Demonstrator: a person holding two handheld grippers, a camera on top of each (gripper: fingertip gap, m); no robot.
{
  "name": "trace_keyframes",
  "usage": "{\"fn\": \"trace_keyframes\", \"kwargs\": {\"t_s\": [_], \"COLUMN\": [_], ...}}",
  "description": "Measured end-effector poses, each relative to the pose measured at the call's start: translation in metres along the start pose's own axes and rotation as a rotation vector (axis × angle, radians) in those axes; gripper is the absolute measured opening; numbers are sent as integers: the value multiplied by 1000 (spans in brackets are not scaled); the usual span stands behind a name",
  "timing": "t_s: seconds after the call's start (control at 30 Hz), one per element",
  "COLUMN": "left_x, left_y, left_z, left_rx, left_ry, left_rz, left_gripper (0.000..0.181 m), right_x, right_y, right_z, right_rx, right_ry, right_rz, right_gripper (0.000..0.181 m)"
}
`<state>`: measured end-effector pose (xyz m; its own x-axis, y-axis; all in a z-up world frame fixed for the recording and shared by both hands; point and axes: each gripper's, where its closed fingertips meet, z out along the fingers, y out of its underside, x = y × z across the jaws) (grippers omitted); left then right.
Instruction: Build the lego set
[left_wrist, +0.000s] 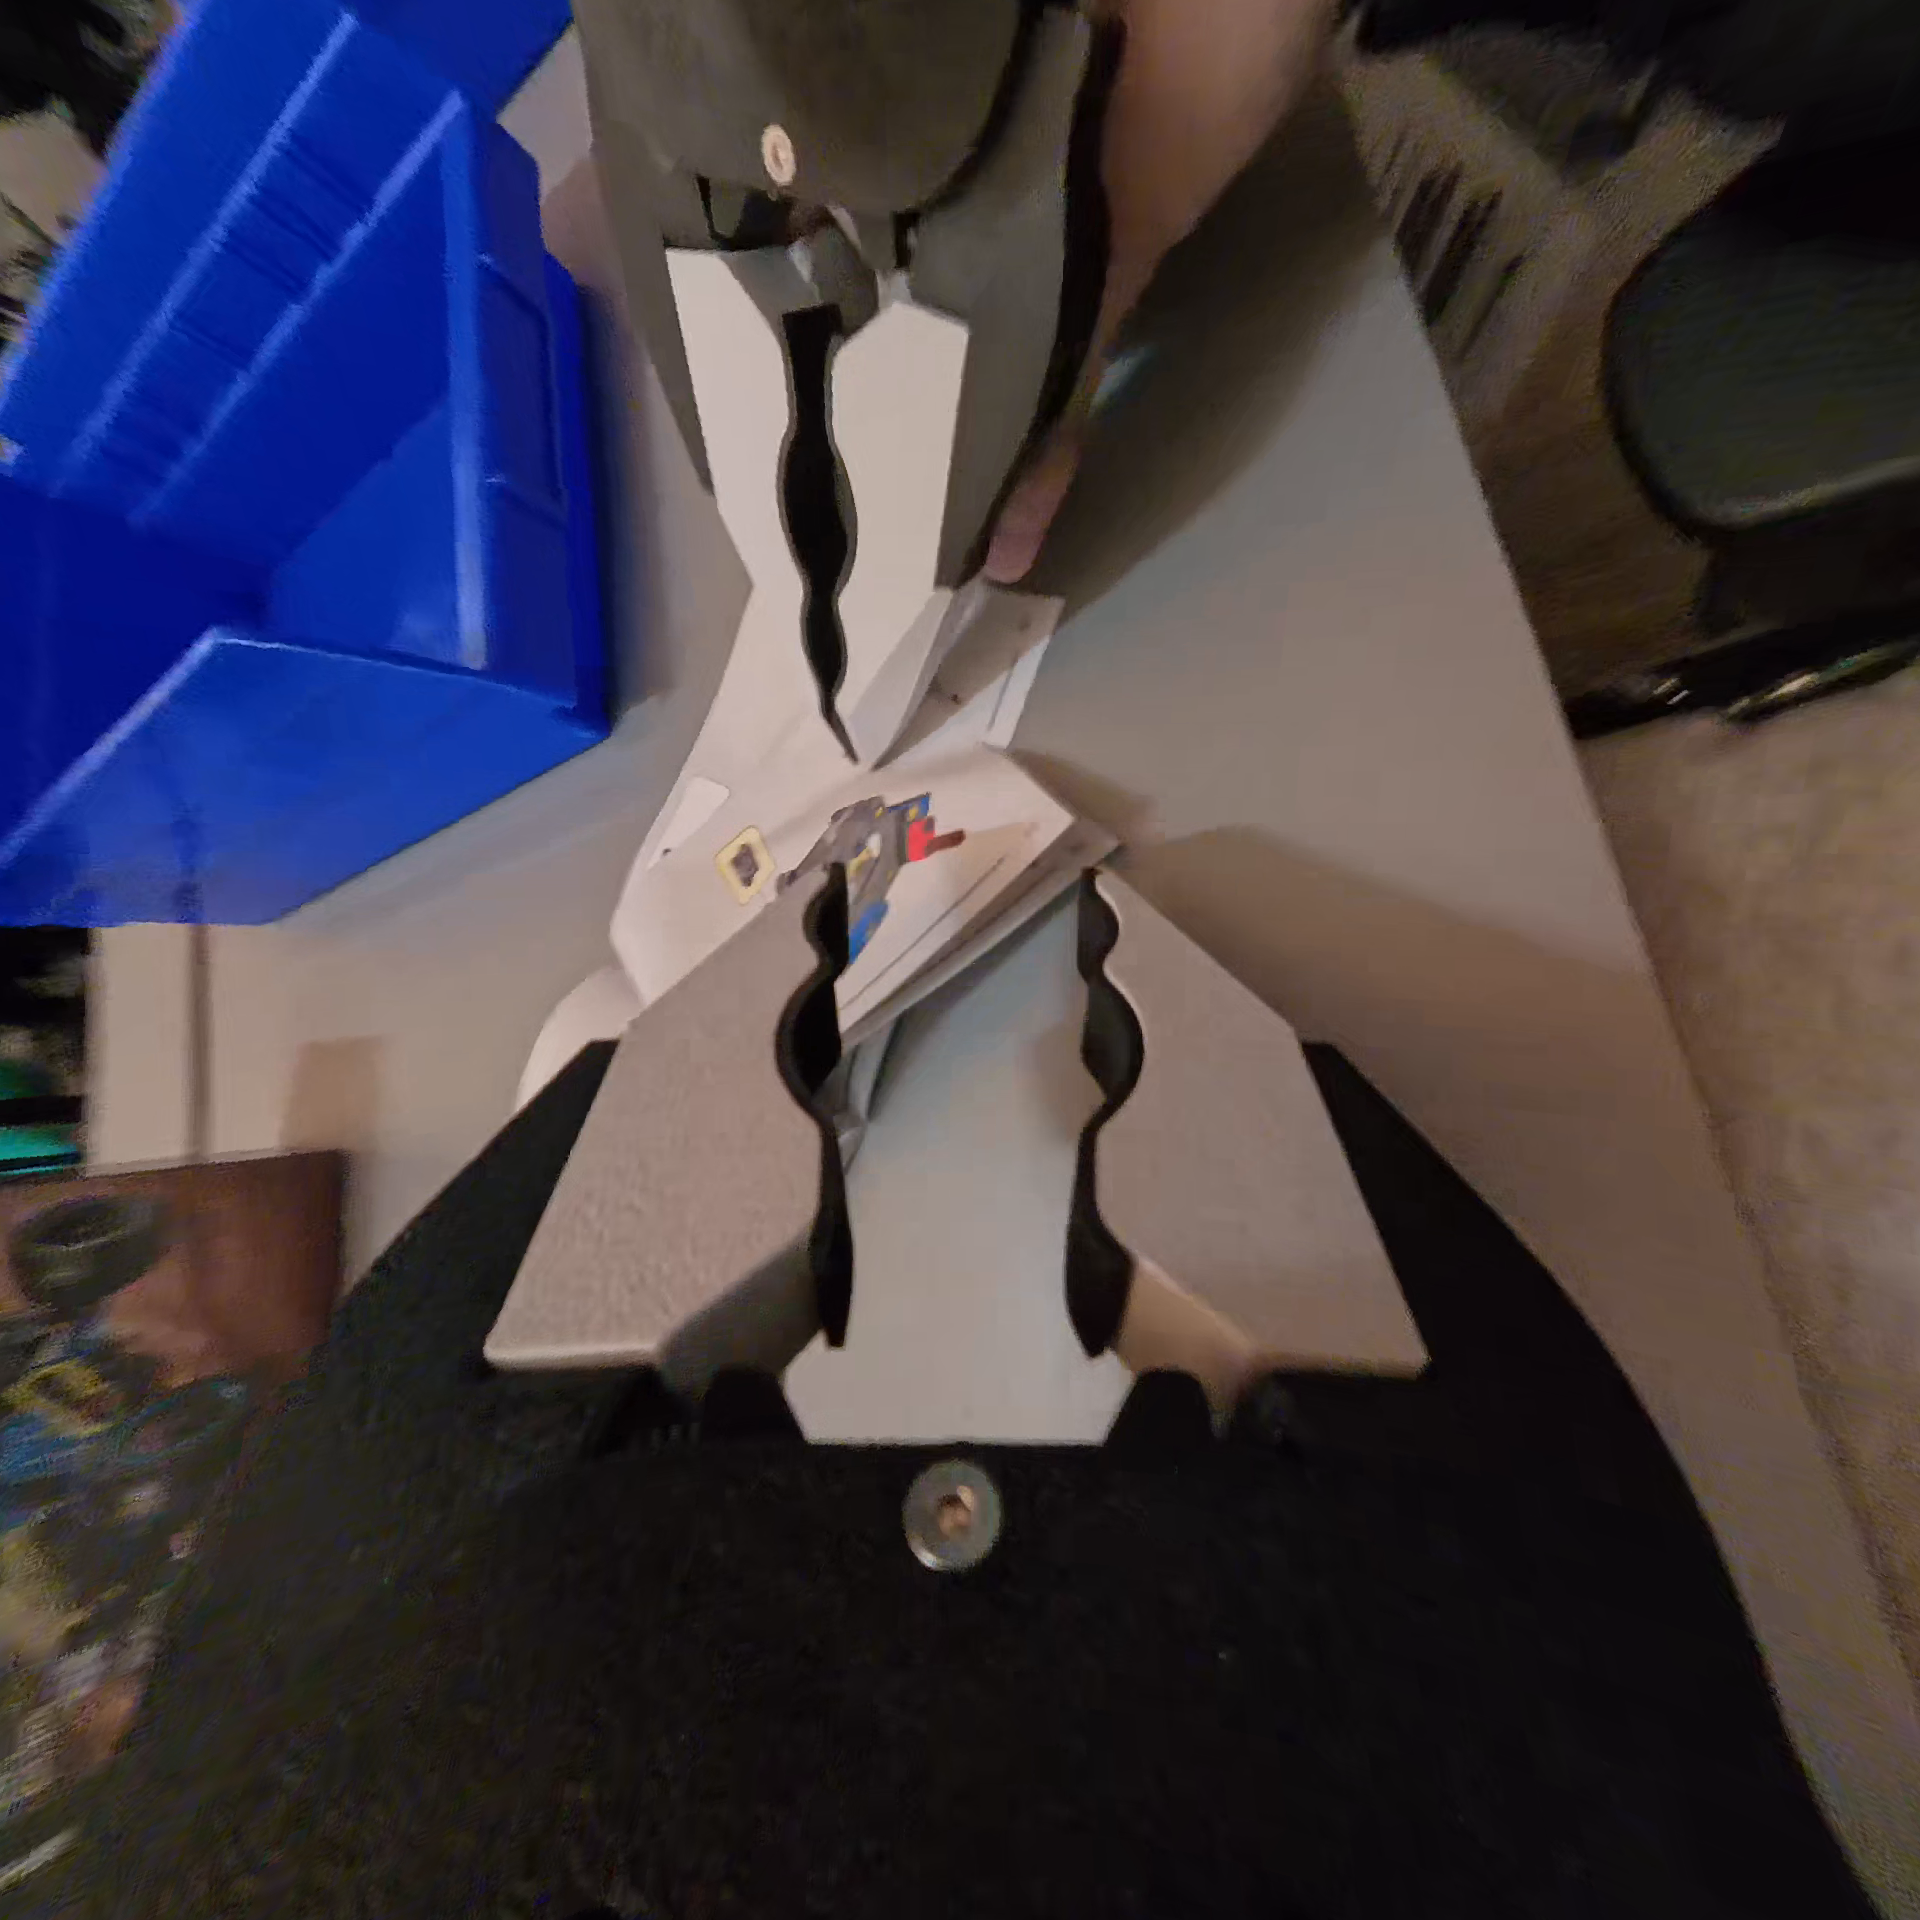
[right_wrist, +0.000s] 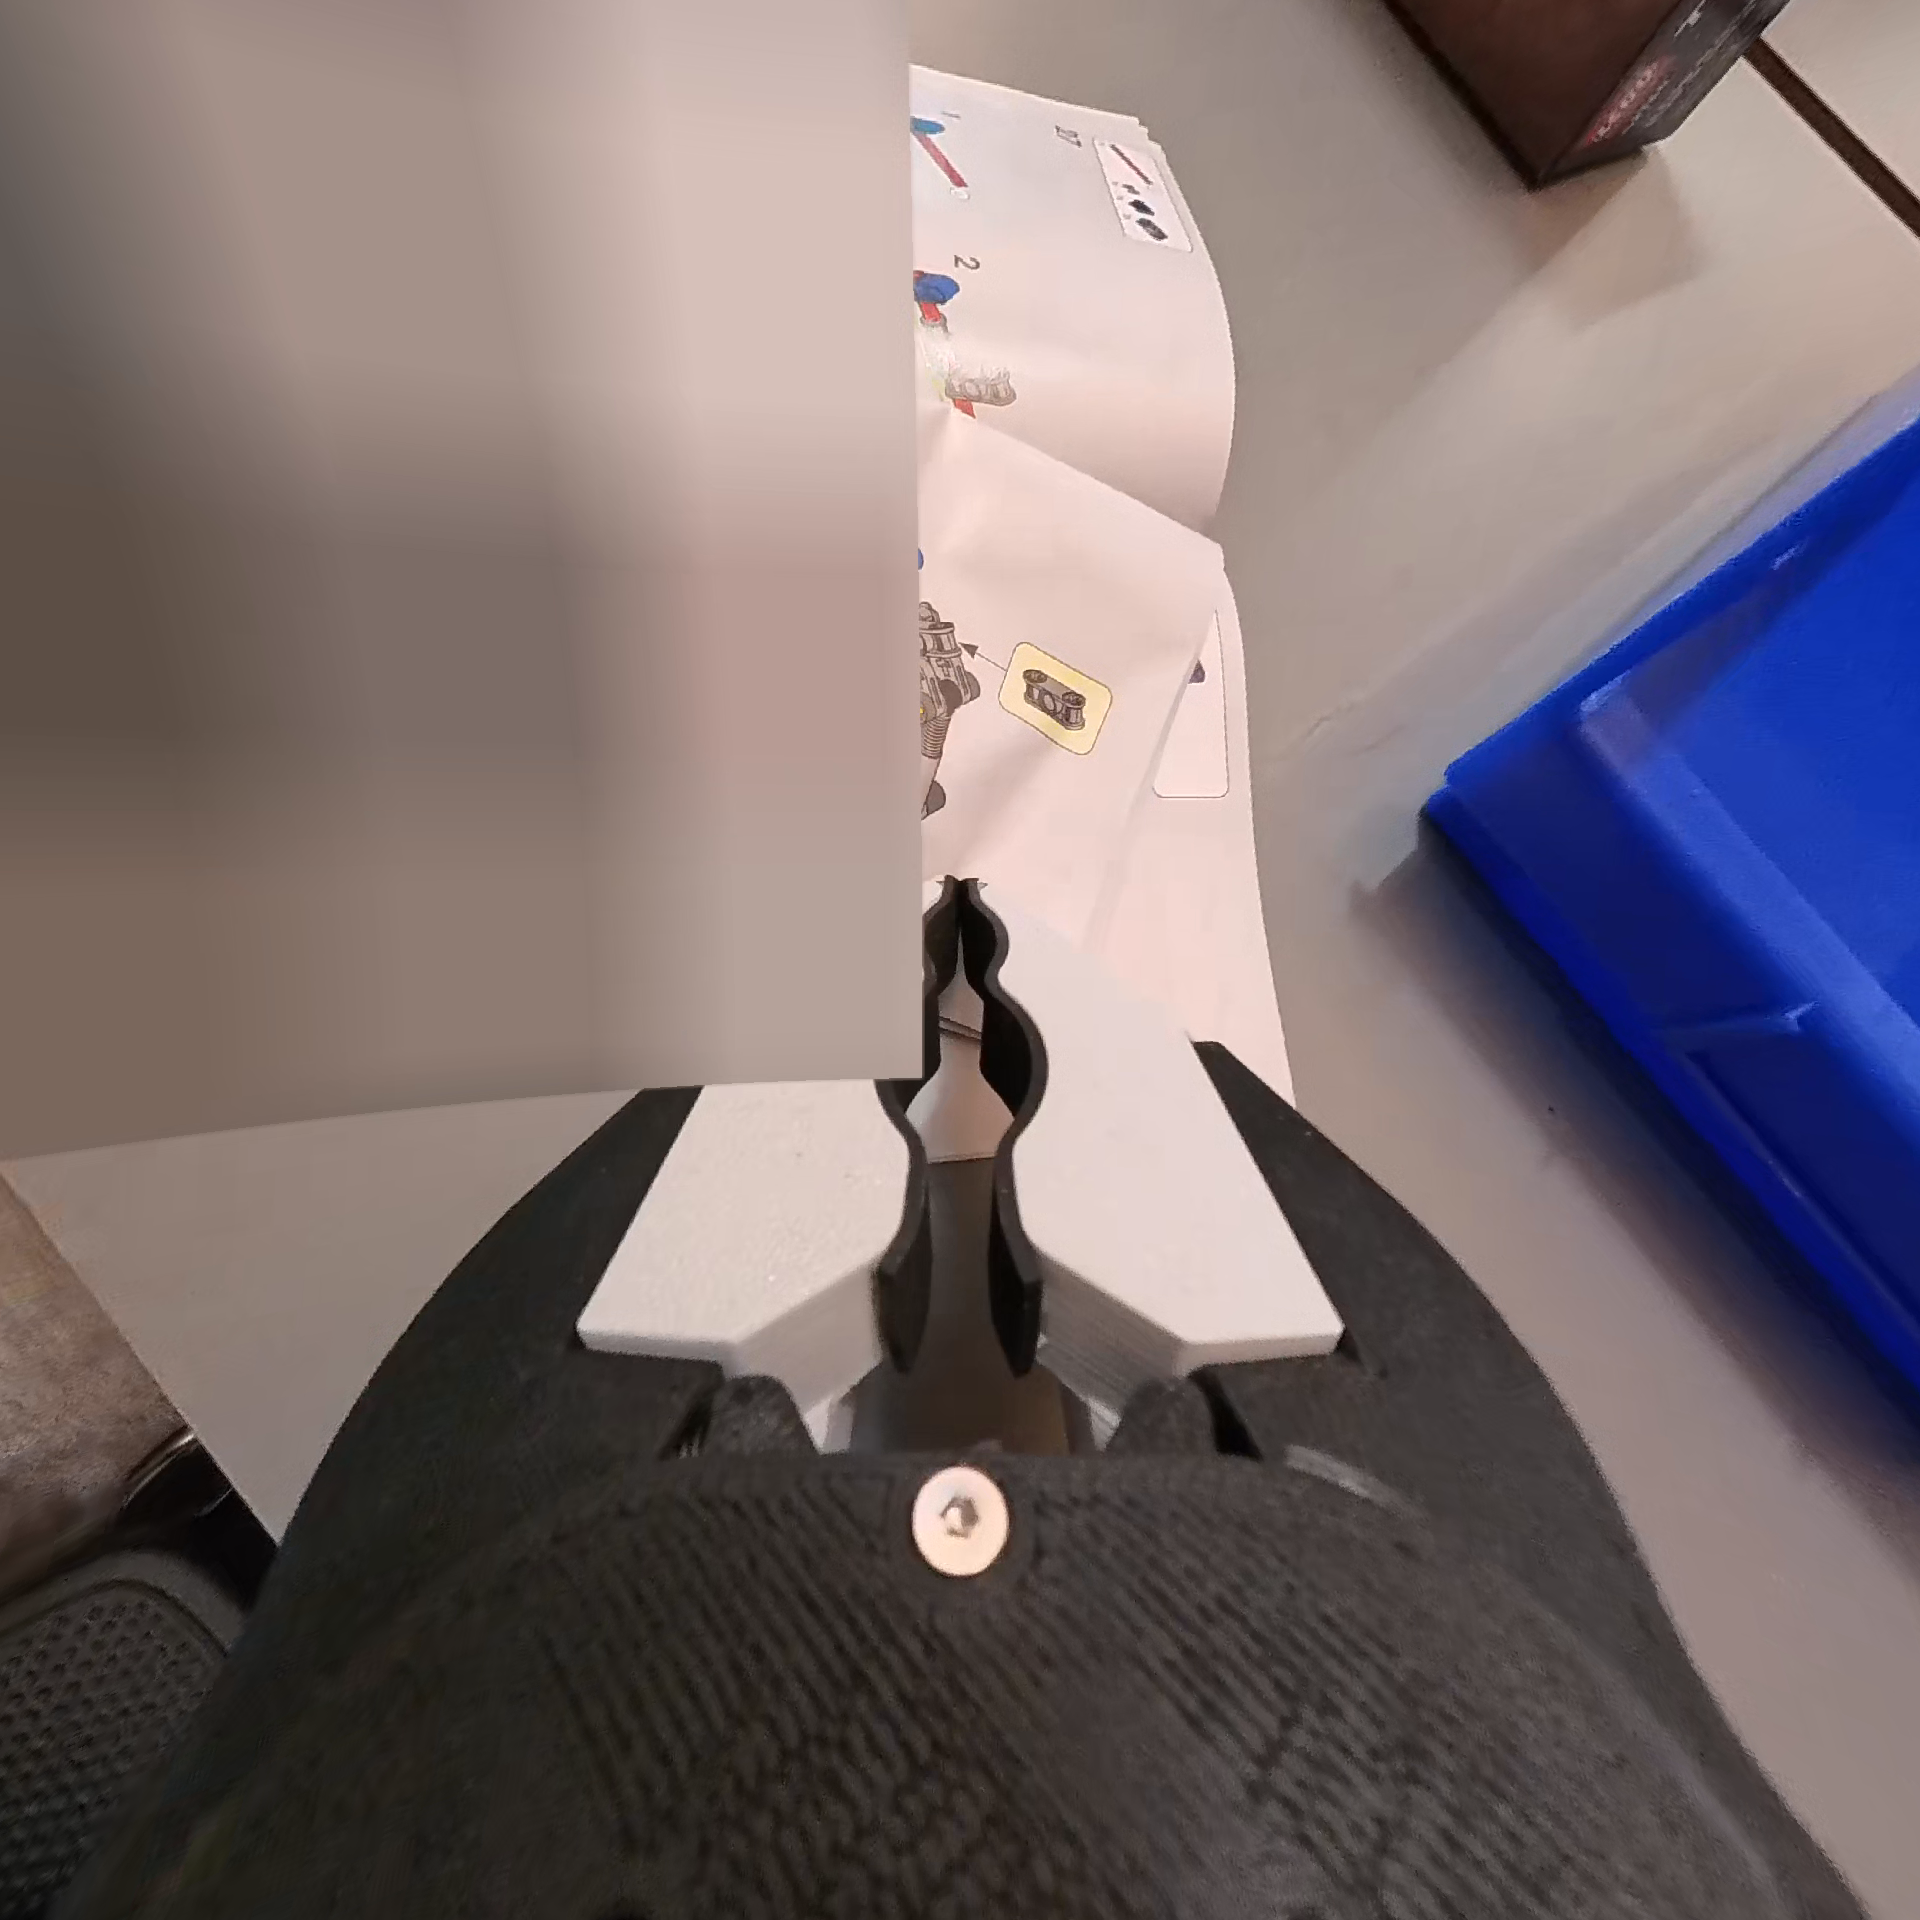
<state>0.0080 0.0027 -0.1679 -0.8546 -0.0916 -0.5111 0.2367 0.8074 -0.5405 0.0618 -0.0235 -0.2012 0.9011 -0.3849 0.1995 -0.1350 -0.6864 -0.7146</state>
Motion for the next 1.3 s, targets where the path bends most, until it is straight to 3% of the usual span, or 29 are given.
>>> {"fn": "trace_keyframes", "kwargs": {"t_s": [0.1,0.27,0.3,0.4,0.47,0.53,0.6,0.73,0.83,0.93,1.0,1.1,1.3], "left_x": [4,-13,-16,-34,-56,-77,-100,-136,-137,-123,-117,-115,-79], "left_y": [4,-7,-6,-1,-3,-10,-6,38,72,100,100,77,51], "left_z": [5,9,10,9,0,-15,-30,-56,-60,-60,-68,-80,-28], "left_rx": [-39,-69,-79,-88,-20,116,210,103,-66,-233,-237,-176,-114], "left_ry": [-50,-201,-205,-269,-353,-402,-449,-650,-685,-638,-637,-697,-487], "left_rz": [125,249,232,128,-16,-225,-445,-602,-606,-619,-643,-535,-365], "left_gripper": [45,0,0,0,0,0,0,0,0,20,32,28,14], "right_x": [0,0,0,6,38,49,47,29,16,12,8,5,24], "right_y": [0,0,0,-1,-18,-45,-55,-25,-16,-14,-10,1,35], "right_z": [0,0,0,-7,-37,-76,-94,-36,7,17,12,-1,-33], "right_rx": [-2,-10,-7,2,115,303,378,133,17,-37,-64,-113,-206], "right_ry": [-6,-2,-3,25,189,207,199,169,155,170,137,94,131], "right_rz": [6,2,3,2,84,173,174,46,-37,-92,-106,-158,-162], "right_gripper": [0,0,0,0,15,12,3,0,0,0,0,0,0]}}
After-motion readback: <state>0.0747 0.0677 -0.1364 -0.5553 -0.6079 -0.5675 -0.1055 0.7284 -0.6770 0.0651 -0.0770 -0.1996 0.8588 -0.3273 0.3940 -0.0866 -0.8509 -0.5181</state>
